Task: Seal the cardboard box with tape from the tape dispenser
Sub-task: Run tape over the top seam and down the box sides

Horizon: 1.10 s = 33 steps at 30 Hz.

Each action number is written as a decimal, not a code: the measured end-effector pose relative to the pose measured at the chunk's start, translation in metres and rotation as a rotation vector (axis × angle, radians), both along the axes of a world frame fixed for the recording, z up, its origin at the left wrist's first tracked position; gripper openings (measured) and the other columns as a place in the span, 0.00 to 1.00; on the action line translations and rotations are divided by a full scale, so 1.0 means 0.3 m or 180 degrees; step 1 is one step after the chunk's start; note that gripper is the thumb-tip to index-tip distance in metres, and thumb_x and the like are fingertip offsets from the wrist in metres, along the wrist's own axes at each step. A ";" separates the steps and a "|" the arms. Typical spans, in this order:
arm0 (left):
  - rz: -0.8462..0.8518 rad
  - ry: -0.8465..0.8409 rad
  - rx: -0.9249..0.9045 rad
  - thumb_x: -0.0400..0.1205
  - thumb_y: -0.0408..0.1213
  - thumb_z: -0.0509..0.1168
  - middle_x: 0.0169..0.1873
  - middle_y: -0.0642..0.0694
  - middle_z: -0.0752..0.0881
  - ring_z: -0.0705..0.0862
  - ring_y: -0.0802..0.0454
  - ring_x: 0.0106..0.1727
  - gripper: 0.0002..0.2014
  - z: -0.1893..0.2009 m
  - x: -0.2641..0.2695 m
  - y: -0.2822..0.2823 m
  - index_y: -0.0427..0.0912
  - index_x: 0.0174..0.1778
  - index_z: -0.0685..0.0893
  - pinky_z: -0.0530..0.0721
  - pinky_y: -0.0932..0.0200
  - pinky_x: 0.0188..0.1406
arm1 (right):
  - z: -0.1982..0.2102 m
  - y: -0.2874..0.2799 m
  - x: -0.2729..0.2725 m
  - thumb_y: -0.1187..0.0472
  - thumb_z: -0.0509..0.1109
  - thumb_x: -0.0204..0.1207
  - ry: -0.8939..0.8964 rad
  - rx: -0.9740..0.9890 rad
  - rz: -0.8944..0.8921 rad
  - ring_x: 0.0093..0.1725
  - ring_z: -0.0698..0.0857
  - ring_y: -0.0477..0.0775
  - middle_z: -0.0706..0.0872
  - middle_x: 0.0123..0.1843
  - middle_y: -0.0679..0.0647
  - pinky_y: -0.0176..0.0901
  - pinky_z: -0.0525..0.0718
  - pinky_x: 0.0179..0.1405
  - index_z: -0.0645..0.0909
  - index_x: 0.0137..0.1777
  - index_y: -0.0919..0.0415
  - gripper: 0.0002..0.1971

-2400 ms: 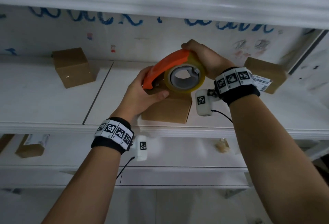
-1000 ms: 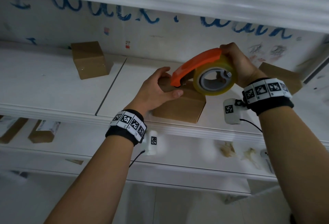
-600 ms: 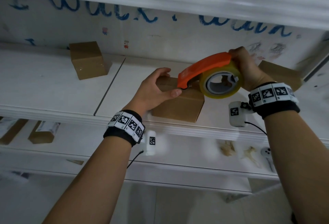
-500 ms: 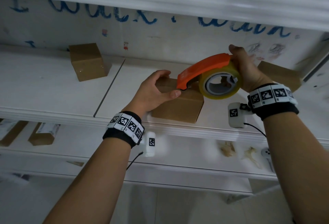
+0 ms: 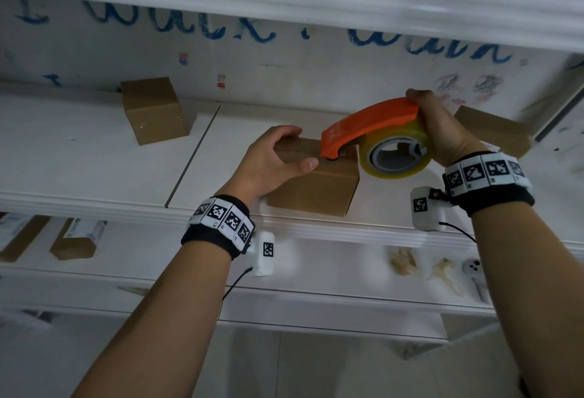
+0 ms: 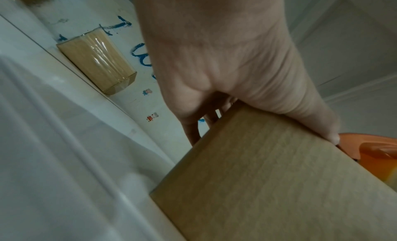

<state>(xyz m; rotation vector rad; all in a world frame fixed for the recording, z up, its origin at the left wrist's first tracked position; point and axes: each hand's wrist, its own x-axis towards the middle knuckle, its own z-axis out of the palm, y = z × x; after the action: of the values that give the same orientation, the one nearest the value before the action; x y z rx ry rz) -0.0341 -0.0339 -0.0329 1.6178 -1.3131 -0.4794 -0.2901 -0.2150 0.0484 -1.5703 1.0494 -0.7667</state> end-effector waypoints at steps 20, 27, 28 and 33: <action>-0.0168 -0.1552 0.1201 0.68 0.81 0.68 0.79 0.49 0.74 0.74 0.46 0.80 0.55 0.160 -0.039 -0.031 0.52 0.88 0.70 0.75 0.43 0.78 | 0.003 0.027 0.014 0.18 0.73 0.51 0.0184 -0.0126 -0.0036 0.59 0.89 0.68 0.89 0.56 0.62 0.71 0.81 0.71 0.81 0.64 0.53 0.49; -0.0161 -0.1327 0.0631 0.55 0.86 0.70 0.61 0.56 0.81 0.79 0.51 0.66 0.58 0.087 -0.024 -0.034 0.53 0.76 0.81 0.83 0.44 0.66 | 0.007 0.046 0.004 0.24 0.71 0.59 0.0184 -0.0069 -0.0045 0.59 0.90 0.68 0.90 0.55 0.62 0.68 0.81 0.72 0.82 0.59 0.51 0.37; -0.0152 -0.1311 0.0603 0.56 0.85 0.71 0.61 0.56 0.81 0.78 0.51 0.67 0.56 0.084 -0.024 -0.031 0.52 0.76 0.81 0.82 0.44 0.67 | 0.004 0.044 0.002 0.24 0.71 0.59 0.0169 -0.0050 -0.0030 0.59 0.90 0.68 0.90 0.55 0.62 0.68 0.81 0.72 0.82 0.59 0.51 0.37; -0.0153 -0.1201 0.0592 0.59 0.79 0.76 0.61 0.56 0.80 0.76 0.51 0.69 0.52 0.085 -0.020 -0.025 0.53 0.76 0.81 0.80 0.46 0.69 | -0.004 0.018 -0.006 0.24 0.71 0.59 0.0133 -0.0014 0.0031 0.59 0.90 0.68 0.90 0.58 0.65 0.70 0.82 0.72 0.81 0.66 0.55 0.42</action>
<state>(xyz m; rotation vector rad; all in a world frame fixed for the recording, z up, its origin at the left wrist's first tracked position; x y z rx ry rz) -0.0401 -0.0413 -0.0074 1.8998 -1.6277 -0.3422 -0.2919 -0.2096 0.0473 -1.6000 1.0700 -0.7327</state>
